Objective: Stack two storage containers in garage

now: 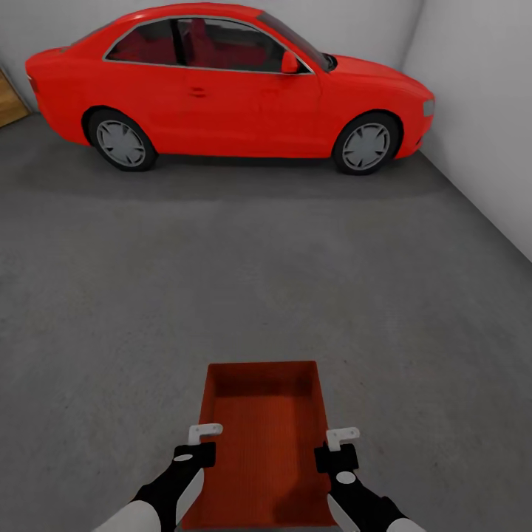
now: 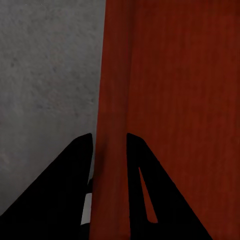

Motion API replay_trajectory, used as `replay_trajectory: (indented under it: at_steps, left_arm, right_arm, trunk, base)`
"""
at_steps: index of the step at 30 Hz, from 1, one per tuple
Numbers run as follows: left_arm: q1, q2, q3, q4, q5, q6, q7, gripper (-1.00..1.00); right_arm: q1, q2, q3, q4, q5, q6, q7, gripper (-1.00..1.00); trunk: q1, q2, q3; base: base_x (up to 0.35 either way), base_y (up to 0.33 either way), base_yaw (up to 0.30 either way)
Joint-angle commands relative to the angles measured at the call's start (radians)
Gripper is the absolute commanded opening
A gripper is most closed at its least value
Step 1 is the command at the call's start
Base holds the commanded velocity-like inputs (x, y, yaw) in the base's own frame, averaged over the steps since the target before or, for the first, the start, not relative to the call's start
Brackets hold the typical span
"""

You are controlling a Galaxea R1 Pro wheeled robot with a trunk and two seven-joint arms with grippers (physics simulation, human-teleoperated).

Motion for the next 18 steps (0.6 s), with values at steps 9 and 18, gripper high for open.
replay_trajectory:
  at_steps: [9,18]
  left_arm:
    - [0.000,0.001,0.031,-0.001,0.002,0.008,0.013,-1.00]
    - [0.000,0.001,0.031,-0.001,0.002,0.007,0.013,-1.00]
  right_arm:
    - [-0.001,-0.013,-0.014,-0.002,0.010,-0.008,-0.029,-1.00]
    - [-0.001,-0.013,-0.014,-0.002,0.007,-0.008,-0.042,-1.00]
  trunk:
    - [0.001,-0.001,-0.001]
    - [0.001,-0.001,-0.001]
  base:
    - [0.319,0.000,0.000]
    - [0.321,0.000,-0.061]
